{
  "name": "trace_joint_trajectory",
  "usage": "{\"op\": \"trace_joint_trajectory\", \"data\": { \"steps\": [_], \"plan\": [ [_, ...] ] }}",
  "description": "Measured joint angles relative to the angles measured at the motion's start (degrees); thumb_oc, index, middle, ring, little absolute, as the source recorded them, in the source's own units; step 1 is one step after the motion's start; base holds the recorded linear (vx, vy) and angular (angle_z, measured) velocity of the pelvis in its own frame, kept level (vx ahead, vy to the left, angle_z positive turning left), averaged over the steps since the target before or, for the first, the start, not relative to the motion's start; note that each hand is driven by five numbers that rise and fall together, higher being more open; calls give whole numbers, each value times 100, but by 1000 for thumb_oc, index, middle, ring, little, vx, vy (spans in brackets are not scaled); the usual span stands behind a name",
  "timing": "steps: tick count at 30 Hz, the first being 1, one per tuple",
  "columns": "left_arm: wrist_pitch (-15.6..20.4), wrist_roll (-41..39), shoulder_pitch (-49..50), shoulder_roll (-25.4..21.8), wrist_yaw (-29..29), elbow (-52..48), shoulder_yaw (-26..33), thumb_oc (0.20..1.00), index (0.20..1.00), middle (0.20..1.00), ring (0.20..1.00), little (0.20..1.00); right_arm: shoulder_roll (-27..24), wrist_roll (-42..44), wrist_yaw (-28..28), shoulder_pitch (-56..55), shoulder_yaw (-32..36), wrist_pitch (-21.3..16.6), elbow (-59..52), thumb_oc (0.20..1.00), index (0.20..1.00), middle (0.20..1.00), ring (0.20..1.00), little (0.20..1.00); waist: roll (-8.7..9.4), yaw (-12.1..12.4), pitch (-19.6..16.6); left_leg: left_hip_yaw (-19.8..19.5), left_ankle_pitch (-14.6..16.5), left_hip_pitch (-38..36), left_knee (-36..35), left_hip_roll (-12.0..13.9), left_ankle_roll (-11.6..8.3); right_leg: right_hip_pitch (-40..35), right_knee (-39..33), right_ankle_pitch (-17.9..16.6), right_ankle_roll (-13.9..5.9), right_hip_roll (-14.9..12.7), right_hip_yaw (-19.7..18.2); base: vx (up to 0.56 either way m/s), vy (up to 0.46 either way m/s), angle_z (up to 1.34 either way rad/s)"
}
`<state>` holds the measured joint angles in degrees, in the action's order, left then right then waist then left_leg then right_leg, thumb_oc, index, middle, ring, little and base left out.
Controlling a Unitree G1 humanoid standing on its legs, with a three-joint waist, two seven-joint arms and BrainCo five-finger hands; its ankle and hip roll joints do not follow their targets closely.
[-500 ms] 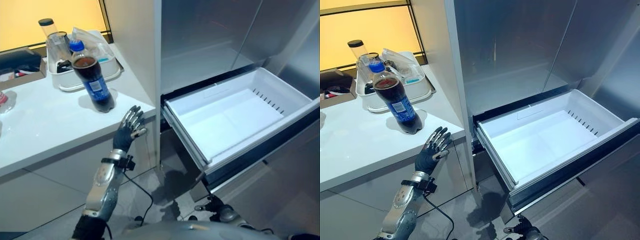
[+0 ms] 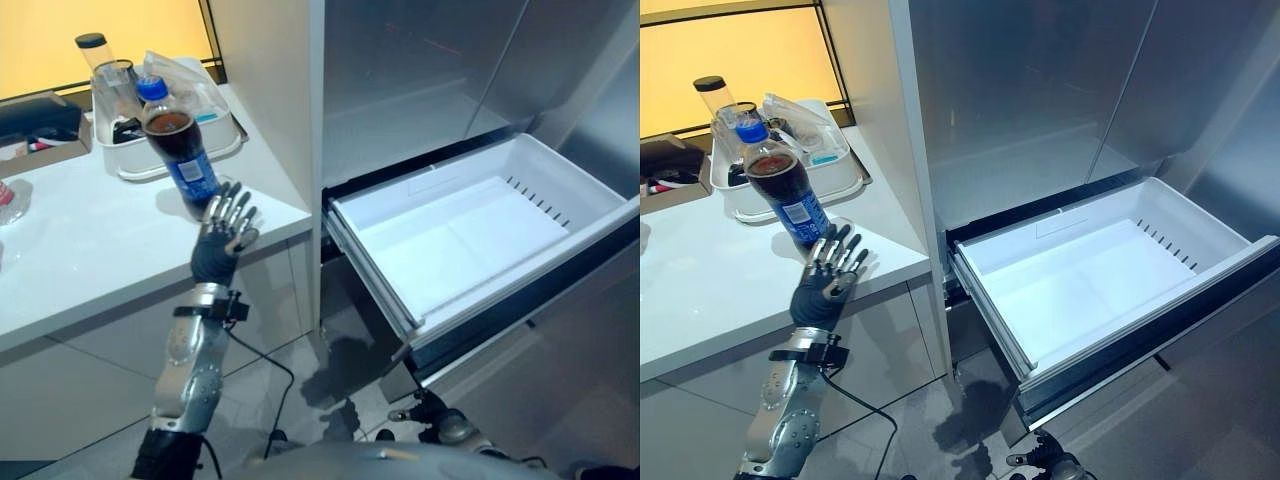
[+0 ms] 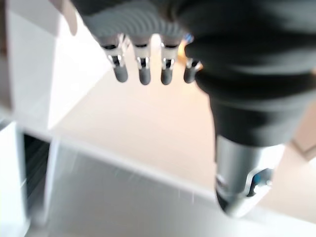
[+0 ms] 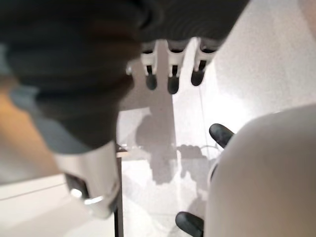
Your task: Take the drinks into the refrigerator
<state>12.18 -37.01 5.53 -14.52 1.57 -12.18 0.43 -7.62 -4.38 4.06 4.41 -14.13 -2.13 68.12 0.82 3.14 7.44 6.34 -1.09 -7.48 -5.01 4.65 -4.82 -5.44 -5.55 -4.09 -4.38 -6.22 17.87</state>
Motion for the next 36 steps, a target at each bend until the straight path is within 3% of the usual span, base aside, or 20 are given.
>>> {"op": "trace_joint_trajectory", "data": {
  "steps": [5, 13, 20, 23, 29, 34, 36],
  "plan": [
    [107, 1, 150, -235, 111, 0, 526, 1000, 1000, 1000, 1000, 1000, -32, -1, -70, -13, -1, 2, 61, 1000, 1000, 1000, 1000, 1000, -17, 105, 17, -4, -2, -1, 0, 0, -4, -4, -1, -1, 0, 2, 5, 0, 0, 0],
    [137, -306, 237, -196, 450, 50, 746, 1000, 1000, 1000, 1000, 1000, -35, -71, -178, 2, 26, -8, 66, 1000, 1000, 1000, 1000, 1000, -17, 107, 23, -2, -2, -4, 0, 0, -4, -4, -1, 0, 1, 2, 3, 0, 0, 0],
    [266, -947, 228, 60, 627, 939, 1003, 1000, 1000, 1000, 1000, 1000, -52, -77, -267, 14, 31, -9, 72, 1000, 1000, 1000, 1000, 1000, -24, 106, 18, 1, -2, -11, 1, -1, -5, -9, -1, -1, 1, 3, 2, 0, 0, 0],
    [423, -813, 203, 80, 315, 1058, 1169, 1000, 1000, 1000, 1000, 1000, -60, -78, -261, 13, 28, -7, 70, 1000, 1000, 1000, 1000, 1000, -35, 100, 12, 2, -3, -27, 1, -2, -5, -23, -1, -1, 1, 2, 0, 0, 0, 0],
    [475, 622, 38, 19, -912, 1147, 1239, 1000, 1000, 1000, 1000, 1000, -74, -120, -172, -35, -4, -3, 3, 1000, 1000, 1000, 1000, 1000, -35, 86, 5, 2, -3, -55, 0, -1, -4, -30, -1, -2, 2, 2, 0, 0, 0, 0],
    [344, 1123, -379, -86, -1176, 1302, 1142, 1000, 1000, 1000, 1000, 1000, -70, -120, -109, -60, -27, -1, -11, 1000, 1000, 1000, 1000, 1000, -31, 83, -9, -4, -5, -66, 1, -3, -5, -45, 2, -2, 3, 2, 13, 0, 0, 0],
    [245, 1453, -773, -352, -1246, 1680, 933, 1000, 1000, 1000, 1000, 1000, -71, -116, -102, -57, -27, -1, -13, 1000, 1000, 1000, 1000, 1000, -42, 59, -19, 1, -5, -90, 1, -2, -5, -69, 1, -2, 3, 2, 13, 0, 0, 0]
  ]
}}
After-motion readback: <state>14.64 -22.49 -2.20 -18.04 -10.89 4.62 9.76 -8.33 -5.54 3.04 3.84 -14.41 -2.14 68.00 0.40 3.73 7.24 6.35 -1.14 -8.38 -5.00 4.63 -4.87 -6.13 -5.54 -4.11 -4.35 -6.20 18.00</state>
